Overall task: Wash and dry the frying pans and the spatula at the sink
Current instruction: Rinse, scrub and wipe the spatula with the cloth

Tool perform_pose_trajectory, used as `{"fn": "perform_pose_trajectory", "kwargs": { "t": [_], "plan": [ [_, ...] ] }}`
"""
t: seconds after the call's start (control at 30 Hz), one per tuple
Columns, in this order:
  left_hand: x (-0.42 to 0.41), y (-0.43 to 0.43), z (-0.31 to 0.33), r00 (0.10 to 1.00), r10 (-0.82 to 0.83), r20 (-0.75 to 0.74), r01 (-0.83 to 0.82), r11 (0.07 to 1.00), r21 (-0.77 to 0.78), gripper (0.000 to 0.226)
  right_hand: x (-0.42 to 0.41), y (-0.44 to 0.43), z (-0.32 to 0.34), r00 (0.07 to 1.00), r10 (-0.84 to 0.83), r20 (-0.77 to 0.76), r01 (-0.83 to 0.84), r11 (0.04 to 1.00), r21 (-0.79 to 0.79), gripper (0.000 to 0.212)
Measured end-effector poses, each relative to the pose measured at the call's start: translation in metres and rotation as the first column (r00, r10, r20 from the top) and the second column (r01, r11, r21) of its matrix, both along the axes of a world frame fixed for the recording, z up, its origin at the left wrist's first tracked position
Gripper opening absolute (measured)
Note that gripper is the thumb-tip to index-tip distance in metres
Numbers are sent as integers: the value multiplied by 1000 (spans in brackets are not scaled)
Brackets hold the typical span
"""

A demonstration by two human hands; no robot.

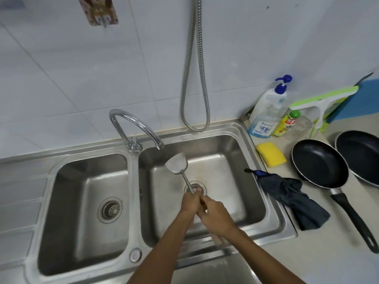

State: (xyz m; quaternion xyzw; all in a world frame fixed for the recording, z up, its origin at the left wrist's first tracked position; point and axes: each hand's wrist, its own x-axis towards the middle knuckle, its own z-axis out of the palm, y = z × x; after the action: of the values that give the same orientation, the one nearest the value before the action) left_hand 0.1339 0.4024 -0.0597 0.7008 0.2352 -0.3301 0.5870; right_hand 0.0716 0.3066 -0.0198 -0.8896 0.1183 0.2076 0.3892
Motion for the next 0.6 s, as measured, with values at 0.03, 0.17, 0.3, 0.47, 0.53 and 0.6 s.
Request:
{"fn": "perform_pose_trajectory", "kwargs": {
  "t": [0.03, 0.17, 0.3, 0.47, 0.53, 0.6],
  "plan": [
    [2, -4, 2, 1000, 14, -1, -14, 1000, 23, 35, 6, -14, 8, 999, 41, -34, -40, 999, 33, 30],
    [11, -24, 3, 991, 132, -7, -132, 991, -16, 35, 41, -86, 20, 996, 83, -24, -82, 996, 16, 25],
    [13, -34, 2, 976, 218, 16, -218, 975, 45, 34, 82, -173, 0, 940, -54, 337, 217, 857, -468, 26],
    [5, -42, 13, 984, 176, 12, -176, 981, 83, 39, 117, -247, -19, 977, -78, 200, 199, 683, -703, 46],
    [1, -42, 22, 988, 157, 15, -157, 984, 87, 42, 122, -257, -24, 984, -153, 90, 173, 718, -674, 45],
    [-2, -37, 31, 989, 144, -7, -144, 988, 62, 44, 125, -254, -28, 977, -156, 148, 215, 727, -652, 40]
  ]
}}
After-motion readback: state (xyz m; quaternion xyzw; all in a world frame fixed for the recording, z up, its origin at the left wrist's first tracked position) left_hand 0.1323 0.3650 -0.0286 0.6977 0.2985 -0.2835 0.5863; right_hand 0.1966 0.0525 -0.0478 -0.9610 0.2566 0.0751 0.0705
